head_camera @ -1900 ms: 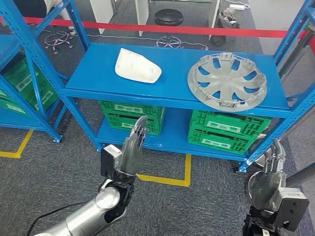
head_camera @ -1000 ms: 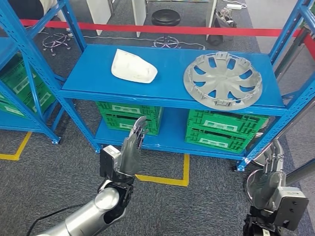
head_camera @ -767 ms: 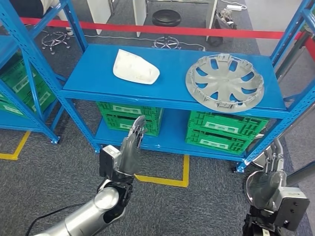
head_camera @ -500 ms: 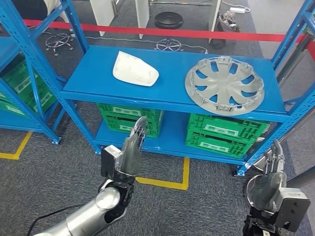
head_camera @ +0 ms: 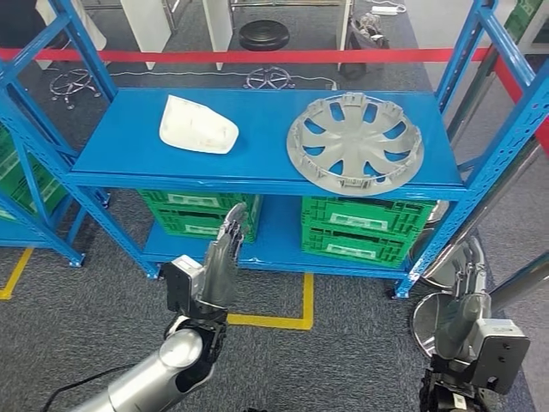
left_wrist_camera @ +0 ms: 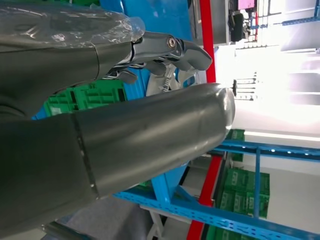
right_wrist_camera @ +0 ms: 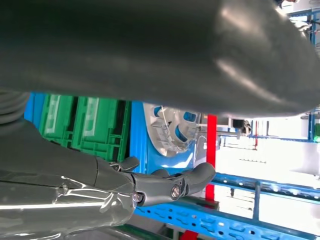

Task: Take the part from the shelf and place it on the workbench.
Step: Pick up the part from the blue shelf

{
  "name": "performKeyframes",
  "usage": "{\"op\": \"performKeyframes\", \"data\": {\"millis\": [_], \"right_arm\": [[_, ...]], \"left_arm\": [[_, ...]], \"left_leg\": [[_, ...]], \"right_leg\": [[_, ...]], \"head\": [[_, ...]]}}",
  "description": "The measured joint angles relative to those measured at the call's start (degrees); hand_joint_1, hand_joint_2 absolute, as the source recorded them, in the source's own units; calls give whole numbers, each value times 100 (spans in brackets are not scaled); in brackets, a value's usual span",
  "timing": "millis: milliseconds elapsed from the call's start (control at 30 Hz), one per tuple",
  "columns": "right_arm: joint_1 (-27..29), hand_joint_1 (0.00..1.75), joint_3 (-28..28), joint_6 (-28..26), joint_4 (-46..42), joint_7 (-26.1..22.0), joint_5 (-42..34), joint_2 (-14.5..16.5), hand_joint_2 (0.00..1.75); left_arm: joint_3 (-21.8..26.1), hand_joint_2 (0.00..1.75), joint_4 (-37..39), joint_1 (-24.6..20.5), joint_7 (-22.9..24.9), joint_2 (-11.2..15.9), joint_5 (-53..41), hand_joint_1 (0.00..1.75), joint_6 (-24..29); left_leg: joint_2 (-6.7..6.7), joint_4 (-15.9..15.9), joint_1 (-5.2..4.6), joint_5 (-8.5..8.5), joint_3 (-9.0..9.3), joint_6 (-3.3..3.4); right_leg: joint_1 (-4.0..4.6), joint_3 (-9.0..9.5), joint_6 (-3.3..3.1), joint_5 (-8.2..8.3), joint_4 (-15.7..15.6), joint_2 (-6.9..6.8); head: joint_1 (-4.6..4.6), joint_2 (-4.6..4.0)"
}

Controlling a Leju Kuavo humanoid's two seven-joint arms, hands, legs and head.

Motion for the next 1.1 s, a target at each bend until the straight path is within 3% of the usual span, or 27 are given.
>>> {"op": "performKeyframes", "data": {"millis": [67,200,233,300,333,367,400,433,467,533,567,700,767,833,867,900,933,1000,1033,1100], "right_arm": [[0,0,0,2,-1,1,-1,0,0],[-9,0,0,4,-5,2,0,-2,0],[-16,0,-1,9,-7,8,0,-3,0],[-22,0,-1,42,-4,44,-7,-5,0],[-18,0,0,69,-1,80,-12,-7,44],[-15,0,1,95,3,126,-16,-13,87],[-16,0,2,118,6,182,-20,-20,131],[-18,0,0,143,8,246,-20,-28,175],[-22,0,-2,168,9,319,-20,-37,175],[-35,0,-8,241,15,477,-21,-46,175],[-41,0,-11,291,22,560,-19,-52,175],[-52,0,-86,485,41,775,16,-106,175],[-58,0,-138,524,42,801,24,-126,175],[-59,0,-162,540,52,813,24,-136,175],[-56,0,-167,545,59,820,25,-138,175],[-55,0,-174,549,64,828,26,-140,175],[-54,0,-183,553,66,835,29,-141,175],[-56,0,-200,561,66,839,37,-142,175],[-56,0,-207,564,65,840,39,-142,175],[-56,0,-216,570,65,841,42,-142,175]], "left_arm": [[0,0,-1,-10,0,3,-2,0,5],[0,0,-2,-19,-1,4,-4,0,7],[0,0,-2,-21,-1,1,-2,0,8],[0,0,-2,-18,-1,-2,10,0,16],[-1,0,-1,-15,0,-1,19,0,27],[-2,0,-1,-12,0,-1,30,0,40],[-3,0,0,-10,0,0,40,0,51],[-4,0,0,-8,0,-1,49,0,60],[-4,0,0,-6,0,-1,56,0,65],[-4,0,-1,-6,-2,2,62,0,73],[-4,0,-2,-3,-3,4,62,0,78],[-7,0,-13,18,-4,14,38,0,108],[-6,0,-28,25,-4,31,29,0,113],[-6,0,-33,54,-4,45,26,0,112],[-6,0,-33,71,-4,51,26,0,112],[-5,0,-33,83,-4,56,26,0,112],[-6,0,-33,89,-4,61,26,0,112],[-5,0,-38,88,-4,70,23,0,113],[-6,0,-42,85,-4,73,21,0,113],[-6,0,-48,81,-4,78,20,0,113]], "left_leg": [[-4,-405,-48,94,181,35],[10,-544,-15,79,300,47],[16,-579,7,76,344,63],[25,-587,11,49,384,91],[27,-585,10,35,396,95],[27,-583,11,19,411,92],[24,-580,13,1,433,83],[20,-575,17,-23,463,70],[16,-566,21,-53,498,48],[7,-530,4,-104,527,-9],[8,-515,-5,-116,523,-38],[18,-394,0,-197,466,-147],[12,186,17,-480,171,-202],[11,1030,27,-783,-311,-230],[11,1289,30,-817,-485,-231],[10,1320,30,-736,-551,-222],[10,1096,29,-543,-485,-202],[3,227,17,-82,-109,-131],[2,-151,2,59,65,-100],[1,-458,-33,103,203,-61]], "right_leg": [[1,11,37,-29,-6,14],[3,-16,149,-159,103,-19],[5,-114,172,-286,333,-39],[-11,-493,208,-617,1104,-68],[-19,-690,226,-719,1458,-74],[-28,-813,241,-716,1639,-82],[-39,-823,253,-595,1587,-91],[-53,-717,260,-377,1306,-102],[-66,-542,264,-139,884,-115],[-66,-217,243,108,206,-127],[-59,-140,218,118,55,-122],[-55,-79,80,91,-7,-87],[-70,-58,24,88,-27,-90],[-62,-55,-10,73,-28,-89],[-58,-50,-17,65,-28,-83],[-55,-39,-21,56,-28,-75],[-53,-19,-19,44,-28,-64],[-47,28,1,7,-28,-44],[-40,42,22,-13,-27,-34],[-36,49,74,-41,-36,-22]], "head": [[11,0],[31,0],[61,0],[121,0],[135,0],[140,0],[144,0],[147,0],[151,0],[172,0],[169,0],[122,0],[87,0],[54,0],[46,0],[38,0],[28,0],[10,0],[9,0],[16,0]]}}
